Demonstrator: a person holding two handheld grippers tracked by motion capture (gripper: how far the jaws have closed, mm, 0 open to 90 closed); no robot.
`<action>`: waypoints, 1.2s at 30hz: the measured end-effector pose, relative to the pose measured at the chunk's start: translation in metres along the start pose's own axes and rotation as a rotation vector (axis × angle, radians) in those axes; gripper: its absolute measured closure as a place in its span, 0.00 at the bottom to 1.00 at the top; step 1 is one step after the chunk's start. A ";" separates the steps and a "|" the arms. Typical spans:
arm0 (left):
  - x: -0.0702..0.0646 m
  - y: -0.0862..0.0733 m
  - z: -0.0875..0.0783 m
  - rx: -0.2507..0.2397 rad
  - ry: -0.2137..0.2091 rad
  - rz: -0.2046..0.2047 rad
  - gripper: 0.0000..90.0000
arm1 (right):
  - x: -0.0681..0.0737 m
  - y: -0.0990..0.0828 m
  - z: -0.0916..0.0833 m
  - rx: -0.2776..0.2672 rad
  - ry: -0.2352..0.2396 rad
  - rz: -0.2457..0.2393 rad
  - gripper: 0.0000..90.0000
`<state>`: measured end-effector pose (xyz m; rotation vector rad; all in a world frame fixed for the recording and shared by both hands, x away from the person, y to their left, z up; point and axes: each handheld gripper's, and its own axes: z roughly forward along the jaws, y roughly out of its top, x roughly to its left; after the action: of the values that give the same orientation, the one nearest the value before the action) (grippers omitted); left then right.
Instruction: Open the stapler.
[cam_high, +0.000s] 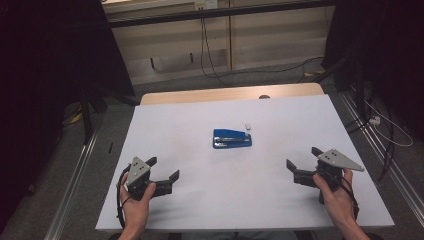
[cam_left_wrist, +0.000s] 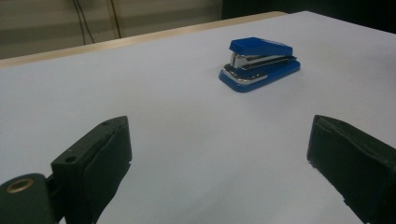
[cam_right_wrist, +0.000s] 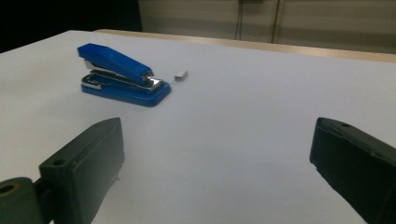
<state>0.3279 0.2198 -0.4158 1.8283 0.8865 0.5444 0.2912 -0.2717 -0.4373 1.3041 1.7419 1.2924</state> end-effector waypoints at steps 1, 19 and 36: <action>-0.001 0.000 0.001 0.005 0.001 0.014 0.07 | 0.002 0.000 0.001 0.004 0.013 -0.004 0.04; -0.001 0.001 0.017 0.062 -0.062 -0.057 0.06 | 0.030 0.011 0.024 0.027 0.091 -0.058 0.04; 0.004 0.011 0.039 0.053 -0.138 -0.014 0.06 | 0.047 0.020 0.052 0.006 0.189 -0.095 0.03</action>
<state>0.3613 0.1973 -0.4218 1.8815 0.8263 0.3842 0.3274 -0.2087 -0.4325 1.1178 1.9135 1.3942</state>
